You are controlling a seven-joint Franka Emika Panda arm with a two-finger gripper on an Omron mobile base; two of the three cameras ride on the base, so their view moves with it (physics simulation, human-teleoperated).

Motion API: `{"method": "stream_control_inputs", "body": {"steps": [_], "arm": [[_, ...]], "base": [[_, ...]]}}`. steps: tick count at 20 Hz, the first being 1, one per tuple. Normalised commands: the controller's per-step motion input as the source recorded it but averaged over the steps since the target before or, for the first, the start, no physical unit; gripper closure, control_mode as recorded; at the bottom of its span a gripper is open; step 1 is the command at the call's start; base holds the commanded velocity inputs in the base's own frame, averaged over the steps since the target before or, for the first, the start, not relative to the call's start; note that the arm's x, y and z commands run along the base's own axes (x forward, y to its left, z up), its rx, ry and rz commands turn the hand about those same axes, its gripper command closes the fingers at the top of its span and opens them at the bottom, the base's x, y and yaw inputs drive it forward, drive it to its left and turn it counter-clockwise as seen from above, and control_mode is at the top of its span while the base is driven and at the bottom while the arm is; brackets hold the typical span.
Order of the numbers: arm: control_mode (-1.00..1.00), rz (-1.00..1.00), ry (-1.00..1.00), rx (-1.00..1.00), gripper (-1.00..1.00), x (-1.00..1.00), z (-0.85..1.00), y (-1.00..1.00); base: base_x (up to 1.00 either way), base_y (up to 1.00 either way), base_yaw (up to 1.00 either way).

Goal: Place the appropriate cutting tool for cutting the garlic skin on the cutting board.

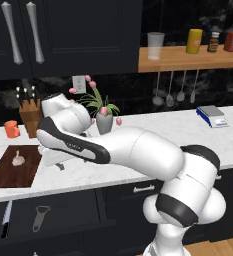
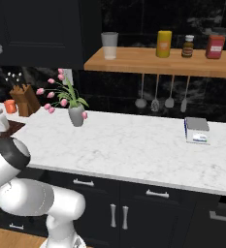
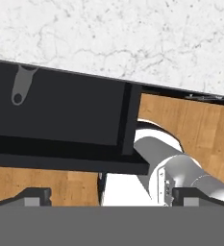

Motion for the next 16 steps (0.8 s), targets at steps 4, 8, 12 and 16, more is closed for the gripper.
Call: {"method": "stream_control_inputs", "body": {"steps": [4, 8, 12, 16], "arm": [[-1.0, 0.0, -0.1, -0.03, -1.0, -0.33, -0.6, 0.26], [-1.0, 0.0, -0.18, 0.0, -1.0, -0.64, -0.43, 0.02], [-1.0, 0.0, -0.04, 0.0, -1.0, -0.35, -0.42, 0.09], [-1.0, 0.0, 0.0, 0.05, -1.0, -0.25, -0.6, 0.13]], "base": [[0.0, 0.0, 0.0], [0.0, 0.0, 0.0], [0.0, 0.0, 0.0], [0.0, 0.0, 0.0]]}}
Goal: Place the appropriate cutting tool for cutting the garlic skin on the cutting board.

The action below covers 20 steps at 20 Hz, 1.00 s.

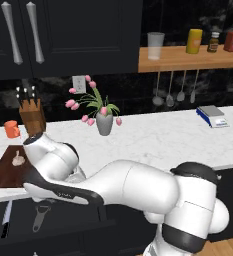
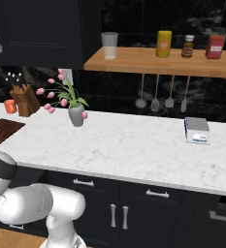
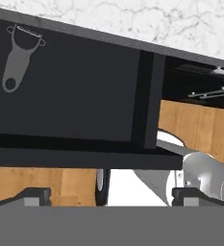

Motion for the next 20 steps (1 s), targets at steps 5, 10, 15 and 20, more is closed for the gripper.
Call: {"method": "stream_control_inputs", "body": {"steps": [5, 10, 15, 20], "arm": [[-1.0, 0.0, 0.0, 0.13, -1.0, -0.09, -0.58, 0.15], [-1.0, 0.0, 0.0, 0.06, -1.0, -0.03, -0.39, 0.66], [-1.0, 0.0, 0.0, 0.0, -1.0, 0.0, -0.23, 0.47], [-1.0, 0.0, 0.0, 0.0, -1.0, 0.0, -0.23, 0.14]], "base": [[0.0, 0.0, 0.0], [0.0, 0.0, 0.0], [0.0, 0.0, 0.0], [0.0, 0.0, 0.0]]}}
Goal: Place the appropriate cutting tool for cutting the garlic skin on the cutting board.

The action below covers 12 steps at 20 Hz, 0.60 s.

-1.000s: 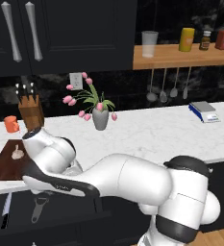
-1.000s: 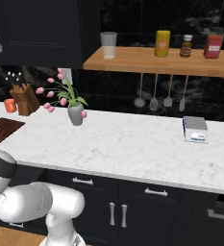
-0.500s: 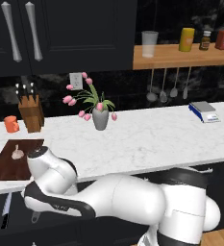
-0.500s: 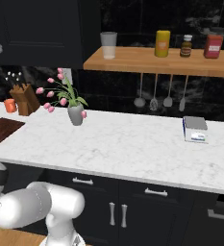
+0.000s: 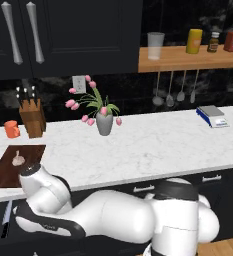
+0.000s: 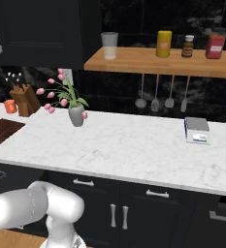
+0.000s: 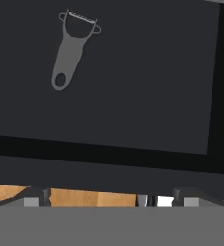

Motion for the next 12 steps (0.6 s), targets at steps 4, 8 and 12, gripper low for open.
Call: {"method": "stream_control_inputs", "body": {"steps": [4, 8, 12], "arm": [[-1.0, 0.0, 0.0, 0.0, -1.0, 0.0, -0.22, 0.29], [-1.0, 0.0, 0.0, 0.0, -1.0, 0.03, -0.22, 0.18], [-1.0, 0.0, 0.01, 0.0, -1.0, 0.14, -0.23, 0.05]], "base": [[0.0, 0.0, 0.0], [0.0, 0.0, 0.0], [0.0, 0.0, 0.0]]}}
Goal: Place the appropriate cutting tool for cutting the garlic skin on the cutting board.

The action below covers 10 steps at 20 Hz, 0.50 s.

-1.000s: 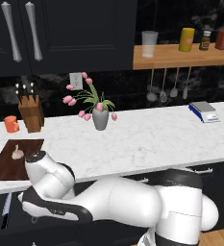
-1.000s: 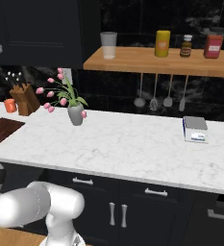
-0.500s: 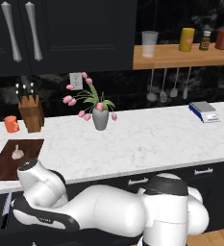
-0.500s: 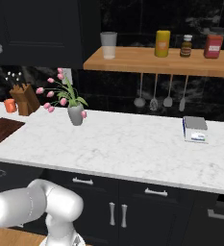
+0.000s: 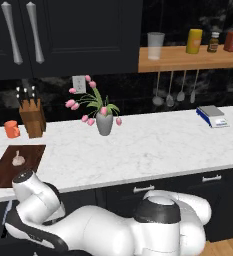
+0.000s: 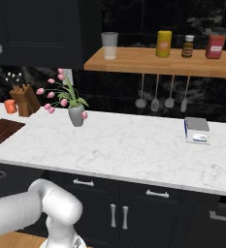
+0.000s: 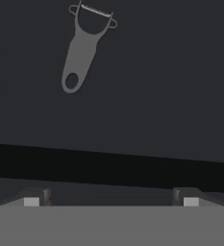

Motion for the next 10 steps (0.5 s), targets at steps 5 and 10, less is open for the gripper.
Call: {"method": "stream_control_inputs", "body": {"steps": [5, 10], "arm": [[-1.0, 0.0, 0.01, 0.0, -1.0, 0.03, -0.34, 0.14], [-1.0, 0.0, 0.0, 0.0, -1.0, 0.0, -0.28, 0.19]], "base": [[0.0, 0.0, 0.0], [0.0, 0.0, 0.0]]}}
